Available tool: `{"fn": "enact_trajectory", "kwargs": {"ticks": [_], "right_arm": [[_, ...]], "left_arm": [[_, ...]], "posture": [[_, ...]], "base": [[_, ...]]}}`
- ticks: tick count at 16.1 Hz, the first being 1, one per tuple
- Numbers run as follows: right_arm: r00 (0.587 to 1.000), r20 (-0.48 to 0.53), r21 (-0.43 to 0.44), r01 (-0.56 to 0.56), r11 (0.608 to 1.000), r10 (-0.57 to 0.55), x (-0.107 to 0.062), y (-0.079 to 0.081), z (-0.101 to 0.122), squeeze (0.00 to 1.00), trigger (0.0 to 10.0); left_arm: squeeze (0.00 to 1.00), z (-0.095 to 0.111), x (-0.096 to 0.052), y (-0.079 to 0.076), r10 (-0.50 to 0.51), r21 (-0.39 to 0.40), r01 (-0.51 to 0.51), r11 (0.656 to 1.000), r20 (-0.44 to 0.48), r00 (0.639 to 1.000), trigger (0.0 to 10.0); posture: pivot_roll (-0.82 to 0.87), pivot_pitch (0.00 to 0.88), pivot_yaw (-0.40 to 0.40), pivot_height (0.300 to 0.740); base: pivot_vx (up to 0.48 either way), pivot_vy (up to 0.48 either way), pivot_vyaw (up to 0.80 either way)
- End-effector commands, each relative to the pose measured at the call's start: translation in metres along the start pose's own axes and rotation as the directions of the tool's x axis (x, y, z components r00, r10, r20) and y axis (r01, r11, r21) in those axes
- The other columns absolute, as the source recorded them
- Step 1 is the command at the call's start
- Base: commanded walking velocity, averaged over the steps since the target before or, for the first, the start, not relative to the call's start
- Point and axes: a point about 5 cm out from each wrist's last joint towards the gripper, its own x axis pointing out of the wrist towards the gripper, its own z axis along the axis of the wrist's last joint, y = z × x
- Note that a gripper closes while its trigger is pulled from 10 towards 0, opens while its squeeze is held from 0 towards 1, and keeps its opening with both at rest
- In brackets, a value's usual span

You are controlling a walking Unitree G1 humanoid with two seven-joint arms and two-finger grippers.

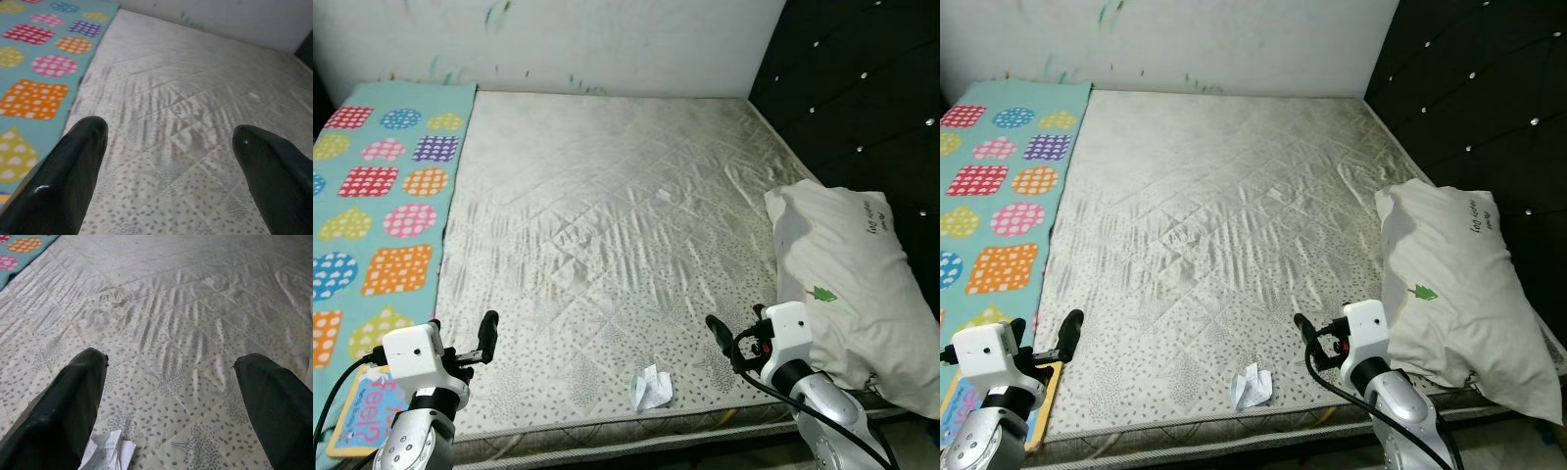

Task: Clean up the room

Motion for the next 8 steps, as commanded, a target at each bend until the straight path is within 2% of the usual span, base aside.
{"fn": "enact_trajectory", "kwargs": {"ticks": [1, 2, 4, 5, 8], "right_arm": [[0.999, -0.011, 0.027, 0.05, 0.998, -0.05, -0.002, -0.01, -0.001, 0.0, 10.0], [0.998, -0.009, 0.036, 0.058, 0.998, -0.058, -0.001, -0.011, 0.0, 0.0, 10.0], [0.992, 0.029, 0.131, 0.117, 0.984, -0.122, 0.003, -0.014, 0.011, 0.0, 10.0], [0.991, 0.057, 0.197, 0.109, 0.974, -0.123, 0.003, -0.01, 0.017, 0.0, 10.0], [0.987, 0.095, 0.29, 0.097, 0.952, -0.129, -0.004, 0.007, 0.02, 0.0, 10.0]], "left_arm": [[0.0, 0.0, -0.001, 0.004, 0.03, 0.026, -0.03, 0.999, 0.001, 1.0, 10.0], [0.0, 0.001, -0.001, 0.004, 0.032, 0.032, -0.032, 0.999, 0.007, 0.999, 10.0], [0.0, 0.01, -0.001, 0.008, 0.058, 0.071, -0.062, 0.996, 0.049, 0.997, 10.0], [0.0, 0.018, -0.002, 0.013, 0.074, 0.077, -0.08, 0.994, 0.075, 0.994, 10.0], [0.0, 0.025, -0.018, 0.022, 0.058, 0.098, -0.066, 0.993, 0.081, 0.995, 10.0]], "posture": [[-0.07, 0.066, -0.075, 0.74], [-0.07, 0.066, -0.075, 0.74], [-0.07, 0.082, -0.076, 0.74], [-0.06, 0.091, -0.072, 0.74], [-0.01, 0.116, -0.046, 0.74]], "base": [[0.0, 0.0, 0.0], [0.0, 0.0, 0.0], [0.0, 0.0, 0.0], [0.0, 0.0, 0.0], [0.0, 0.0, 0.0]]}}
